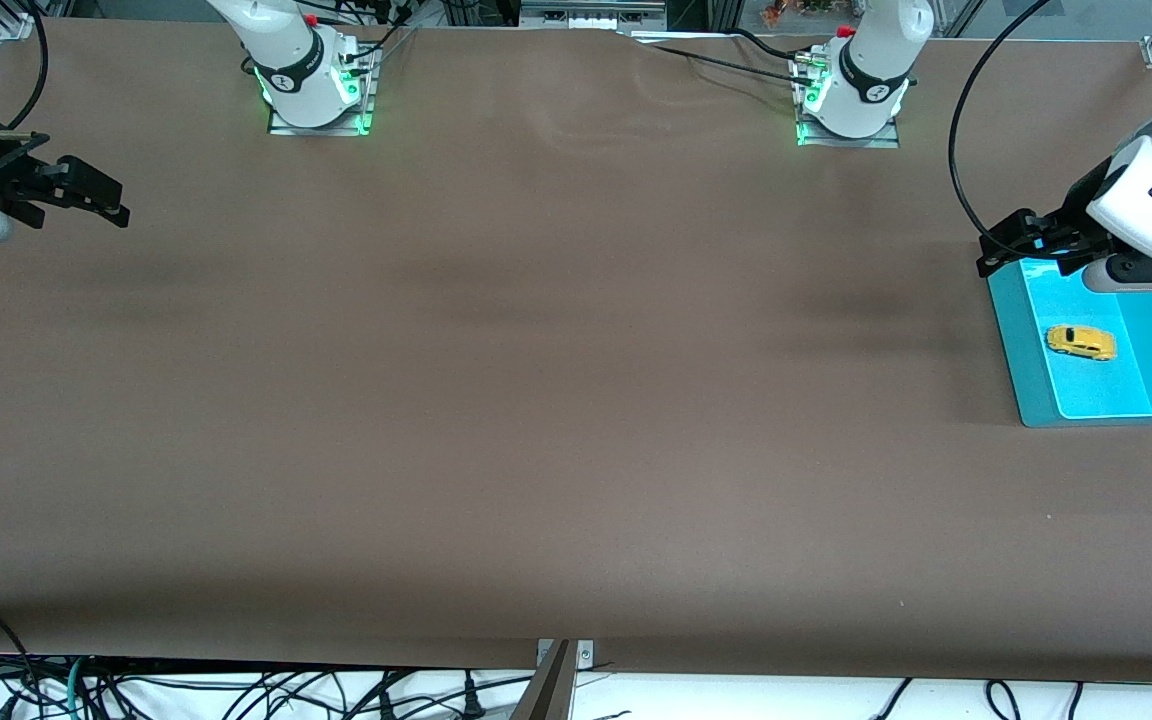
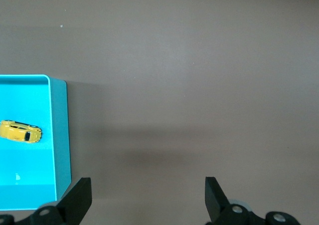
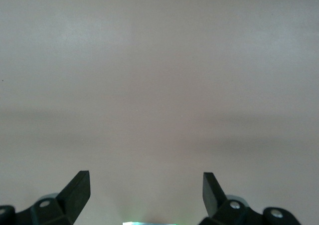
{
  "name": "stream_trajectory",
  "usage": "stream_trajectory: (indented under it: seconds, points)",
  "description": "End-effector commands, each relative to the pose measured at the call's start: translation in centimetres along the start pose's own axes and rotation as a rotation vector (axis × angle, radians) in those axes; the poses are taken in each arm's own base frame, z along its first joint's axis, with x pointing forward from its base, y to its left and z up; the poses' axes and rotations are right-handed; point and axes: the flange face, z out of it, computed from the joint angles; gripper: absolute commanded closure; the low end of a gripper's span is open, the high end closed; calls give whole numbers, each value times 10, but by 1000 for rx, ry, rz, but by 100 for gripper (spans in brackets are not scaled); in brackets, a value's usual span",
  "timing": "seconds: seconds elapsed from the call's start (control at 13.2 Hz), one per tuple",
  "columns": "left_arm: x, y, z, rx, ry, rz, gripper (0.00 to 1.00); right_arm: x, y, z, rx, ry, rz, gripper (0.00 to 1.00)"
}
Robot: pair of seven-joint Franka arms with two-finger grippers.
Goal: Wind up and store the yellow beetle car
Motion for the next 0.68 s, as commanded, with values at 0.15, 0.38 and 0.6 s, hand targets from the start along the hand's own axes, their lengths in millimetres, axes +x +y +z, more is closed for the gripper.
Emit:
stream_trajectory:
  seconds: [0.15,0.38,0.6]
  points:
    - [0,-1,-4,-17,-24,-15,0,-2,-1,-4,9,-5,14,0]
    - [-1,-1,-4,-17,-30,-13,0,-2,-1,-4,9,-5,14,0]
    - [0,0,-4,-17,-30,-12,0,-2,-1,-4,9,-4,14,0]
